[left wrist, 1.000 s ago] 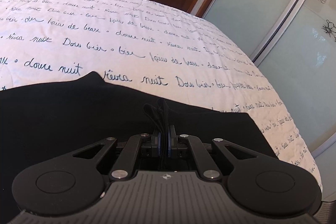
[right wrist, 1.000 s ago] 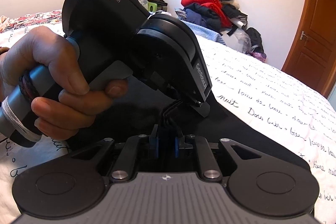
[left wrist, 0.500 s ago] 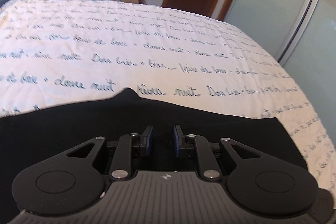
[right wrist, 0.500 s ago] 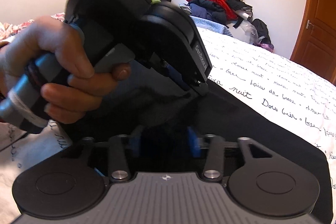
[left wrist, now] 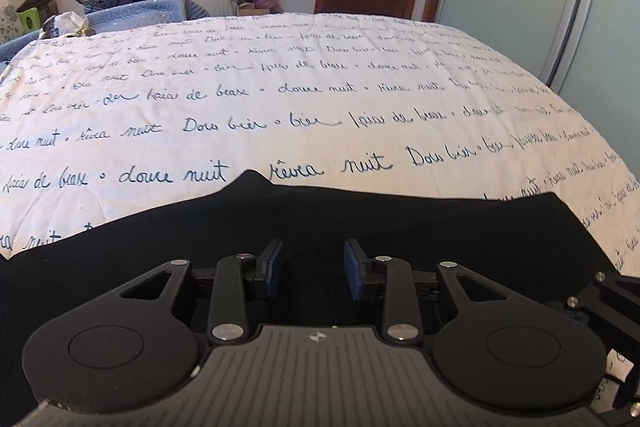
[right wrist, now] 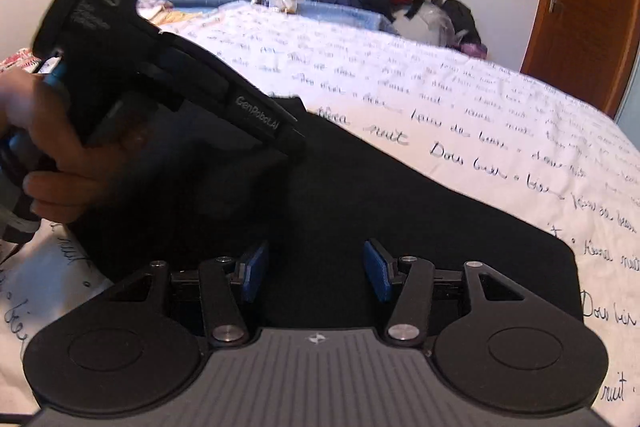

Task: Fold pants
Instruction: 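Open both tools to release the folded edge onto the pants, then grasp the pants' end with the right tool while the left tool grasps it too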

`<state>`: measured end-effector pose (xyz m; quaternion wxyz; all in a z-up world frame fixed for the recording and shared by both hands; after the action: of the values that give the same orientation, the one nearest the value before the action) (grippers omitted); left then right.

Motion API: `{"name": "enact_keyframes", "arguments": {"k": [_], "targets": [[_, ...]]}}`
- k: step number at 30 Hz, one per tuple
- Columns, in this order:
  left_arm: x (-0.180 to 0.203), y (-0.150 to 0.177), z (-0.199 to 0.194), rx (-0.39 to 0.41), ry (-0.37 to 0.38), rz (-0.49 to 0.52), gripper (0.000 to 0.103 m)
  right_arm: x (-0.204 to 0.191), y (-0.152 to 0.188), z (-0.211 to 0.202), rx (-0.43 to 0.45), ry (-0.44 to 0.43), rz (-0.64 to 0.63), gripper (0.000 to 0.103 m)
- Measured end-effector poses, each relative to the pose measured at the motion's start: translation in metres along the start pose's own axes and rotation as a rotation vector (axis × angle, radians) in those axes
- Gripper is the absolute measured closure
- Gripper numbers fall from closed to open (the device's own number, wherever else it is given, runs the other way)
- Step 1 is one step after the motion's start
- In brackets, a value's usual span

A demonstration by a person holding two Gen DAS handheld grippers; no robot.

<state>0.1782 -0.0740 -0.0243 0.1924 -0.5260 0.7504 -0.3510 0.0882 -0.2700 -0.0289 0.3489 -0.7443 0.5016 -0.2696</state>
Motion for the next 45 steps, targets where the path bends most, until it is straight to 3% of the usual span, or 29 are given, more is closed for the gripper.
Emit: {"name": "enact_keyframes", "arguments": {"k": [4,10,17,20,34,40,45], "targets": [[-0.002,0.001,0.001,-0.007,-0.015,-0.014,0.06,0.004,-0.005,-0.005,0.045,0.01,0.041,0.051],[0.001,0.01,0.002,-0.012,-0.039,0.006,0.052,0.004,-0.004,0.012,-0.014,0.018,0.014,0.051],[0.002,0.013,-0.006,0.007,-0.072,0.034,0.044,0.008,-0.006,0.014,0.011,0.04,0.037,0.051],[-0.002,0.016,-0.007,0.003,-0.075,0.023,0.041,0.007,-0.004,0.018,-0.025,0.041,0.019,0.051],[-0.025,0.026,-0.025,0.0,-0.113,-0.018,0.037,-0.007,-0.007,0.012,-0.028,0.086,-0.04,0.051],[-0.069,0.04,-0.067,0.046,-0.192,-0.154,0.032,-0.038,-0.029,0.003,0.058,0.04,-0.14,0.051],[-0.121,0.053,-0.102,0.091,-0.369,-0.228,0.03,-0.091,-0.044,0.009,0.096,-0.051,-0.299,0.051]]}}
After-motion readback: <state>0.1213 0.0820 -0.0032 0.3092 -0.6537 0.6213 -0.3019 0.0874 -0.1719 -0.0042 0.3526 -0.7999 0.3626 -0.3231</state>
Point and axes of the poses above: each gripper's, at about its wrist camera, not at the fingertips, and z roughly the way its jaws point, x to its right, y to its underside, the point moved 3 cm from there along z, roughly the way its jaws point
